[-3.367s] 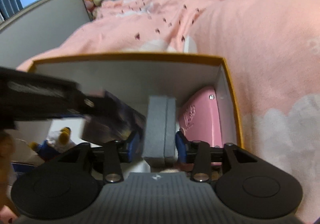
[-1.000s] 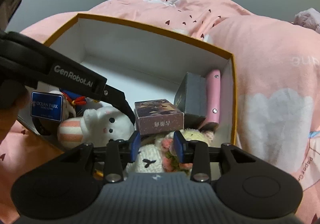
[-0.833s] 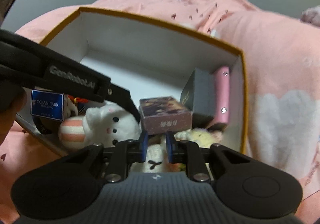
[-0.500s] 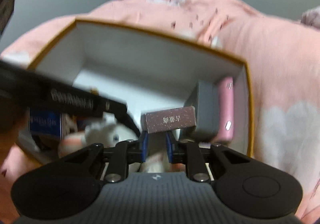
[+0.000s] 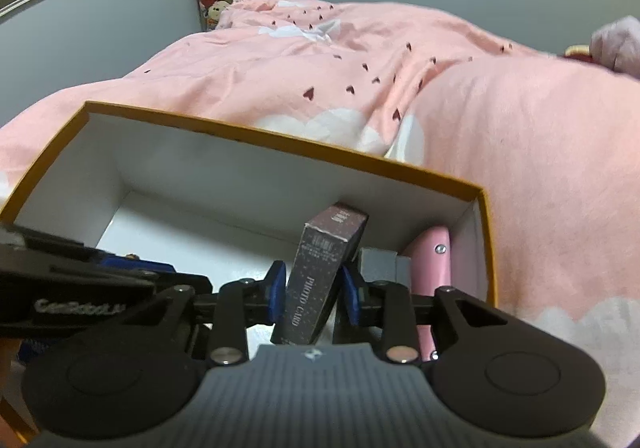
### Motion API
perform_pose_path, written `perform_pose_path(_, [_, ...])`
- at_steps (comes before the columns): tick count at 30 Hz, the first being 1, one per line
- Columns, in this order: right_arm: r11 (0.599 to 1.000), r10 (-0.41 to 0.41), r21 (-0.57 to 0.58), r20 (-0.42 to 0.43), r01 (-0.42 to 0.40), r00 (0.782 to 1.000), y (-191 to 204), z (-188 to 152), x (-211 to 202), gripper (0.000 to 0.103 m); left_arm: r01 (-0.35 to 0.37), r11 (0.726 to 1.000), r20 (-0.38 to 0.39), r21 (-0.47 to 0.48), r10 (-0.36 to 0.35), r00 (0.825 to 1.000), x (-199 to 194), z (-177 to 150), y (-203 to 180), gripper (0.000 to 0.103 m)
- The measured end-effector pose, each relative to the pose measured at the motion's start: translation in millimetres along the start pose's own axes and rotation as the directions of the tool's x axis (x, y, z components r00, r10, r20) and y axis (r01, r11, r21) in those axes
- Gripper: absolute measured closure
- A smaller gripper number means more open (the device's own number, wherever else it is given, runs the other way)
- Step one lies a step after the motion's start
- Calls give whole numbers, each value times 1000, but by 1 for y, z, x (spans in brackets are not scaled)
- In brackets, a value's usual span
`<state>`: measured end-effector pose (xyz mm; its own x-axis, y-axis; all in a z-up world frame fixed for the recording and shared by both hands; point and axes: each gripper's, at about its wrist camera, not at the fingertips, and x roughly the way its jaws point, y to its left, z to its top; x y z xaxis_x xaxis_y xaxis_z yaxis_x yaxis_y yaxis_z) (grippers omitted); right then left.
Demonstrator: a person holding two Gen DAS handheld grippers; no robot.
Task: Organize objects
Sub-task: 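Grasp the photo-card box with the right tool and stand it upright beside the grey box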
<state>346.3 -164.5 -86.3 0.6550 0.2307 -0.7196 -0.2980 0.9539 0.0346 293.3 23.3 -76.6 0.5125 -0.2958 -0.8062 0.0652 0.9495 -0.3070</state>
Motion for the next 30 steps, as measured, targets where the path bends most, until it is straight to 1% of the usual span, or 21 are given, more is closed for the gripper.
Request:
perform_pose_path(3, [1000, -10, 7, -30, 10, 1000, 0, -6, 9, 71, 5, 1000, -6, -14, -5, 1000, 1, 0, 2, 72])
perform_pose_path(4, [1000, -9, 5, -28, 9, 1000, 0, -7, 9, 72, 6, 1000, -8, -17, -6, 1000, 1, 0, 2, 72])
perform_pose_path(6, [1000, -13, 10, -39, 13, 999, 1, -9, 4, 77, 5, 1000, -12, -17, -5, 1000, 2, 0, 3, 72])
perform_pose_path(7, [1000, -1, 30, -45, 3, 999, -2, -8, 3, 79, 2, 1000, -11, -16, -3, 1000, 1, 0, 3, 72])
perform_pose_path(9, [997, 34, 65, -38, -31, 999, -6, -5, -3, 79, 5, 1000, -7, -15, -5, 1000, 1, 0, 2, 72])
perform_pose_path(11, [997, 38, 67, -45, -35, 998, -7, -3, -3, 79, 25, 1000, -5, -17, -25, 1000, 1, 0, 1, 72])
perform_pose_path(13, [998, 26, 52, -42, -24, 999, -6, -3, -1, 79, 40, 999, -9, -23, -40, 999, 3, 0, -1, 72])
perform_pose_path(16, [1000, 4, 30, -25, -4, 1000, -4, -3, 3, 79, 36, 999, -7, -24, -36, 999, 3, 0, -4, 72])
perform_pose_path(21, [999, -6, 40, -24, 6, 1000, -7, -2, 7, 79, 31, 999, -8, -31, -32, 999, 0, 0, -1, 72])
perform_pose_path(24, [1000, -27, -2, 20, 27, 999, -3, -3, -5, 76, 25, 999, -7, -23, -25, 1000, -4, -1, -2, 72])
perform_pose_path(26, [998, -48, -34, 38, 49, 998, 0, -3, -13, 73, 1, 1000, -6, -4, -1, 1000, -7, -2, -7, 72])
perform_pose_path(28, [997, -60, -52, 47, 63, 997, 1, -6, -23, 73, -18, 999, 16, 33, 18, 1000, -15, -6, -13, 72])
perform_pose_path(30, [997, -55, -48, 59, 58, 997, 1, -11, -37, 73, -16, 998, 37, 60, 13, 999, -27, -11, -19, 72])
